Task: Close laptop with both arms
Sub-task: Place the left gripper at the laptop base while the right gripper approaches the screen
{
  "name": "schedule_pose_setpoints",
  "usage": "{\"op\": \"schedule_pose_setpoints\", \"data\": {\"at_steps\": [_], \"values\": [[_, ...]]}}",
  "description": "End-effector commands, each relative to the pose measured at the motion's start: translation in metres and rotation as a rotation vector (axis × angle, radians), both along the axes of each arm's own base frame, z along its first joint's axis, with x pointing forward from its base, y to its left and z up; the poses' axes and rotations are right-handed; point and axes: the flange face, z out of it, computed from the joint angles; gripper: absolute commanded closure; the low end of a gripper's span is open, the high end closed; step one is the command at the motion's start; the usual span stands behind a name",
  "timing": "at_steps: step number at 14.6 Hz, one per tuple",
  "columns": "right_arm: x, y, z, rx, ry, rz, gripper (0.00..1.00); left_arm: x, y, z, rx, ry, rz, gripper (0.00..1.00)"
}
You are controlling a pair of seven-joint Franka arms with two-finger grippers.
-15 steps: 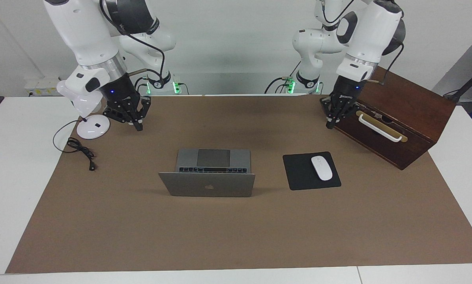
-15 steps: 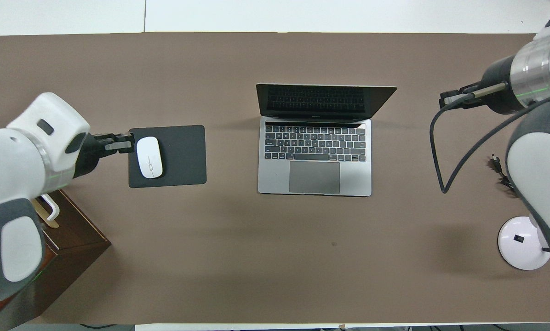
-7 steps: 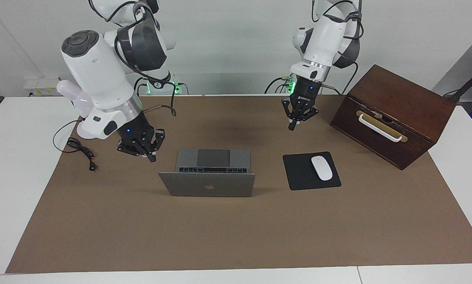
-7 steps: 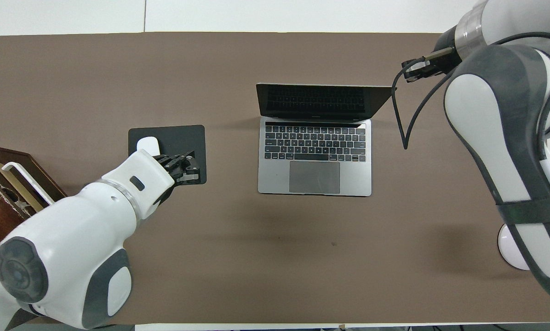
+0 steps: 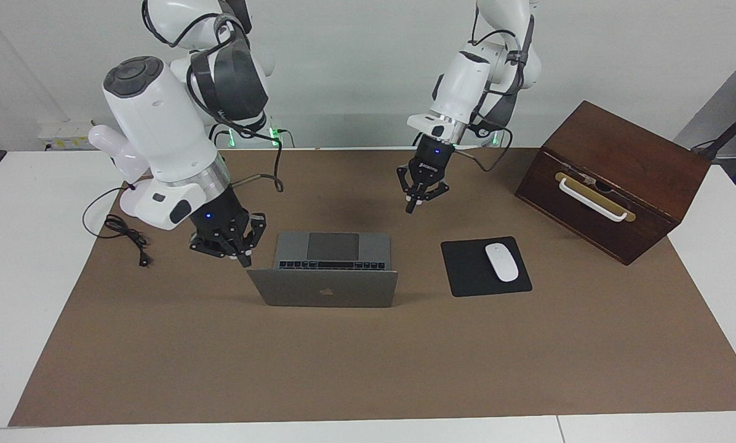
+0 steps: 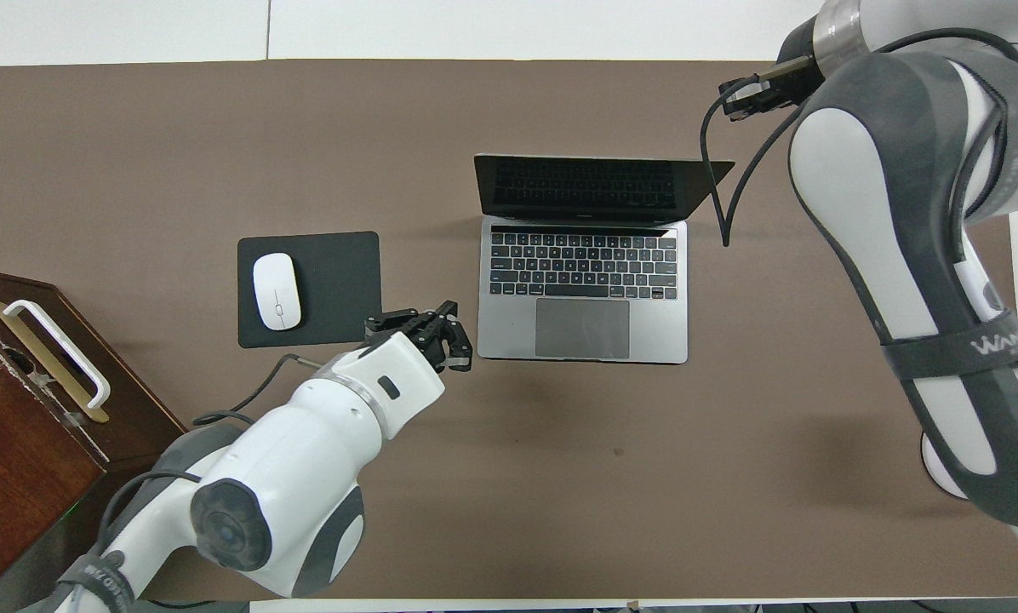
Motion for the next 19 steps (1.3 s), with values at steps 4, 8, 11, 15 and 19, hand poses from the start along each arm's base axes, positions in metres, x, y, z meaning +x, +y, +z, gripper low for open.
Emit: {"op": "schedule_pose_setpoints", "data": {"at_steps": [4, 8, 11, 15, 19], "values": [[0.017, 0.012, -0.023, 0.036, -0.004, -0.008, 1.0, -0.016, -0.017, -0.038, -0.022, -0.018, -0.013, 1.0], [0.017, 0.023, -0.035, 0.039, 0.016, -0.002, 1.0, -0.019, -0.025, -0.047, -0.022, -0.035, -0.033, 1.0], [0.023, 0.027, -0.042, 0.051, -0.004, -0.027, 1.0, -0.019, -0.029, -0.063, -0.019, -0.041, -0.037, 1.0], [0.027, 0.04, -0.057, 0.059, -0.013, -0.021, 1.0, -0.019, -0.035, -0.094, -0.017, -0.052, -0.039, 1.0], [0.024, 0.049, -0.067, 0.059, -0.002, -0.011, 1.0, -0.015, -0.037, -0.117, -0.006, -0.068, -0.046, 1.0]]}}
